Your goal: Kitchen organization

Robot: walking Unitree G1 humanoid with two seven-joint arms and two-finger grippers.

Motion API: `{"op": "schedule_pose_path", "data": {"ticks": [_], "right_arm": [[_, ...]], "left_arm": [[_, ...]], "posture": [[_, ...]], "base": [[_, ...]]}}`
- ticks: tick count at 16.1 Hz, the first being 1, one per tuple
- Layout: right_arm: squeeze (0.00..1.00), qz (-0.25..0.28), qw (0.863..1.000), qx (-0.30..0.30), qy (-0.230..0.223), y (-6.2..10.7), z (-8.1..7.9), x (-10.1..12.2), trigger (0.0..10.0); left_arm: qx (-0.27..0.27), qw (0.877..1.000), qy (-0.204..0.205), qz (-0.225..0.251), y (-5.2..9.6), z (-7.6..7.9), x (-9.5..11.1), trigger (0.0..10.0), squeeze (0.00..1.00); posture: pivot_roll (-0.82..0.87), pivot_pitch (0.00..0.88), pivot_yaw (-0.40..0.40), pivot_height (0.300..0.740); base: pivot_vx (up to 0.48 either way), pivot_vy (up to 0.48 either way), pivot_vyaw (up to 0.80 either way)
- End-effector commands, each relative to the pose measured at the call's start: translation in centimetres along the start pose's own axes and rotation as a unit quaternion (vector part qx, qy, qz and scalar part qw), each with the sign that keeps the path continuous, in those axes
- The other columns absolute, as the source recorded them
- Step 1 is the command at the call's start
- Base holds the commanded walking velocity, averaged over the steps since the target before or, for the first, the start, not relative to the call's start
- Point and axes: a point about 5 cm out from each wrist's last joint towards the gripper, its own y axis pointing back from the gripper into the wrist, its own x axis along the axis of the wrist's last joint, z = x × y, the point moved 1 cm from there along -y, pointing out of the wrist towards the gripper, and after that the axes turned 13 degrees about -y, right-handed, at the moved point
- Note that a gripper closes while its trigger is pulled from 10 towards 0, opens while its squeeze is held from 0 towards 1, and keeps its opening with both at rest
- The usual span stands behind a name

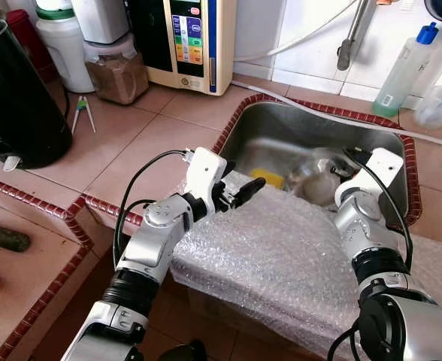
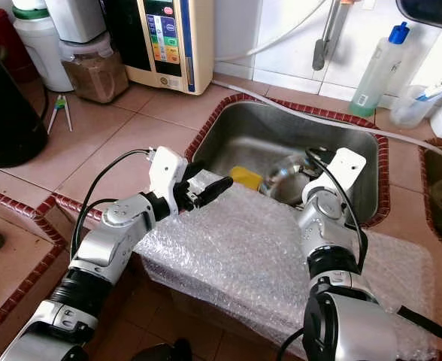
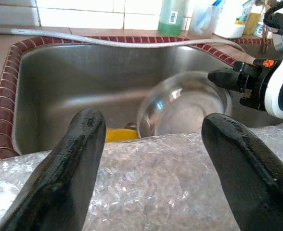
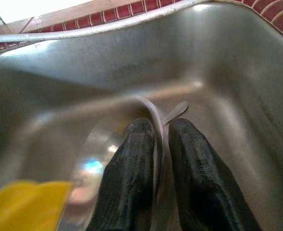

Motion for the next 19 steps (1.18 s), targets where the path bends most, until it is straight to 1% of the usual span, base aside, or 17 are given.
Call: {"op": "schedule_pose_path", "data": {"ticks": [1, 2, 3, 5, 7, 8, 11, 12, 13, 15, 16, 17, 18, 19], "right_arm": [[1.0, 0.0, 1.0, -0.003, -0.011, -0.1, -0.1, 0.3, 10.0], [1.0, -0.005, 1.0, -0.002, -0.024, -0.1, -0.1, 0.1, 10.0], [1.0, -0.008, 1.0, -0.002, -0.025, -0.1, -0.1, -0.1, 10.0], [1.0, -0.008, 1.0, 0.004, -0.026, 0.0, -0.3, -0.3, 10.0], [1.0, -0.002, 1.0, 0.014, -0.015, 0.0, -0.4, -0.1, 10.0], [1.0, 0.009, 0.999, 0.042, -0.007, 0.0, -1.1, 0.3, 10.0], [1.0, 0.033, 0.994, 0.095, 0.029, 0.4, -2.5, 1.0, 10.0], [1.0, 0.047, 0.987, 0.139, 0.058, 0.8, -3.4, 1.4, 10.0], [1.0, 0.056, 0.979, 0.182, 0.075, 1.2, -4.0, 1.7, 10.0], [1.0, 0.056, 0.978, 0.184, 0.074, 1.3, -4.0, 1.7, 10.0], [1.0, 0.063, 0.971, 0.215, 0.08, 1.7, -3.9, 2.2, 10.0], [1.0, 0.069, 0.965, 0.232, 0.106, 2.0, -3.8, 2.7, 10.0], [1.0, 0.08, 0.958, 0.237, 0.138, 2.0, -3.8, 3.3, 10.0], [1.0, 0.088, 0.954, 0.243, 0.155, 2.1, -3.8, 3.9, 10.0]], "left_arm": [[-0.004, 1.0, -0.015, -0.005, 0.0, 0.2, 0.0, 10.0, 1.0], [-0.003, 1.0, -0.017, -0.006, 0.0, 0.2, 0.0, 10.0, 1.0], [0.001, 1.0, -0.014, -0.005, -0.1, 0.1, 0.0, 10.0, 1.0], [0.017, 1.0, -0.011, 0.009, -0.3, 0.0, 0.4, 10.0, 1.0], [0.031, 0.999, -0.011, 0.019, -0.4, -0.2, 0.8, 10.0, 1.0], [0.042, 0.999, -0.01, 0.023, -0.5, -0.4, 0.9, 10.0, 1.0], [0.081, 0.996, -0.021, 0.013, -0.4, -1.2, 0.8, 10.0, 1.0], [0.134, 0.99, -0.052, 0.003, -0.1, -2.3, 1.2, 10.0, 1.0], [0.179, 0.981, -0.066, 0.024, 0.2, -3.3, 2.2, 10.0, 1.0], [0.182, 0.981, -0.068, 0.027, 0.3, -3.3, 2.3, 10.0, 1.0], [0.206, 0.975, -0.077, 0.043, 0.5, -3.9, 4.0, 10.0, 0.0], [0.224, 0.971, -0.066, 0.049, 0.7, -4.3, 4.9, 10.0, 0.0], [0.235, 0.969, -0.054, 0.044, 1.0, -4.4, 4.9, 10.0, 0.0], [0.238, 0.969, -0.051, 0.039, 1.3, -4.4, 4.7, 10.0, 0.0]], "posture": [[-0.02, 0.058, 0.037, 0.74], [-0.02, 0.058, 0.035, 0.74], [-0.02, 0.059, 0.034, 0.74], [-0.02, 0.059, 0.035, 0.74], [-0.02, 0.058, 0.033, 0.74], [-0.03, 0.058, 0.033, 0.74], [-0.03, 0.061, 0.039, 0.74], [-0.04, 0.062, 0.038, 0.74], [-0.05, 0.064, 0.037, 0.74], [-0.05, 0.064, 0.037, 0.74], [-0.05, 0.071, 0.033, 0.74], [-0.05, 0.071, 0.034, 0.74], [-0.06, 0.07, 0.04, 0.74], [-0.06, 0.07, 0.041, 0.74]], "base": [[0.0, 0.0, 0.0], [0.0, 0.0, 0.0], [0.0, 0.0, 0.0], [0.0, 0.0, 0.0], [0.0, 0.0, 0.0], [0.0, 0.0, 0.0], [0.0, 0.0, 0.0], [0.0, 0.0, 0.0], [0.0, 0.0, 0.0], [0.0, 0.0, 0.0], [0.0, 0.0, 0.0], [0.0, 0.0, 0.0], [0.0, 0.0, 0.0], [0.0, 0.0, 0.0]]}}
